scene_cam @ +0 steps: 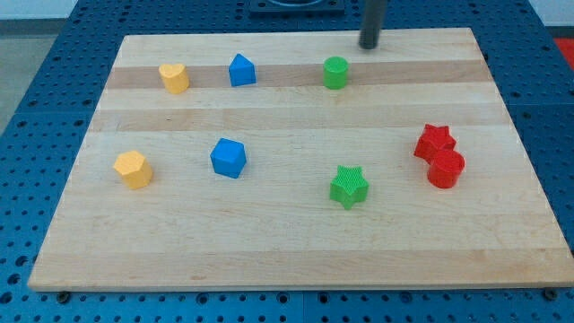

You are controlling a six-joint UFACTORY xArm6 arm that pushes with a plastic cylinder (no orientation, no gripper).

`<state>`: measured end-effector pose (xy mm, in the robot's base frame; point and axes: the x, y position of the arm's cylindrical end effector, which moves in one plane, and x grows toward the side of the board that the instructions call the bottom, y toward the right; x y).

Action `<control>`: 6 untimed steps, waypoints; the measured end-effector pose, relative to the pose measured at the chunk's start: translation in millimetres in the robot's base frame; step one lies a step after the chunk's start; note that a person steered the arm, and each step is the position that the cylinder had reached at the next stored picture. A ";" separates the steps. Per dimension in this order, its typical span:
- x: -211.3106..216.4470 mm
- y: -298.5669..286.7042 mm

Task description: Move the green circle towards the center right

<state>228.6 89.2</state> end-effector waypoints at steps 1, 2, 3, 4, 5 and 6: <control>18.7 -50.7; 48.7 -74.7; 70.9 -66.4; 60.8 -23.1; 59.1 18.4; 60.4 35.2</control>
<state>289.1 124.4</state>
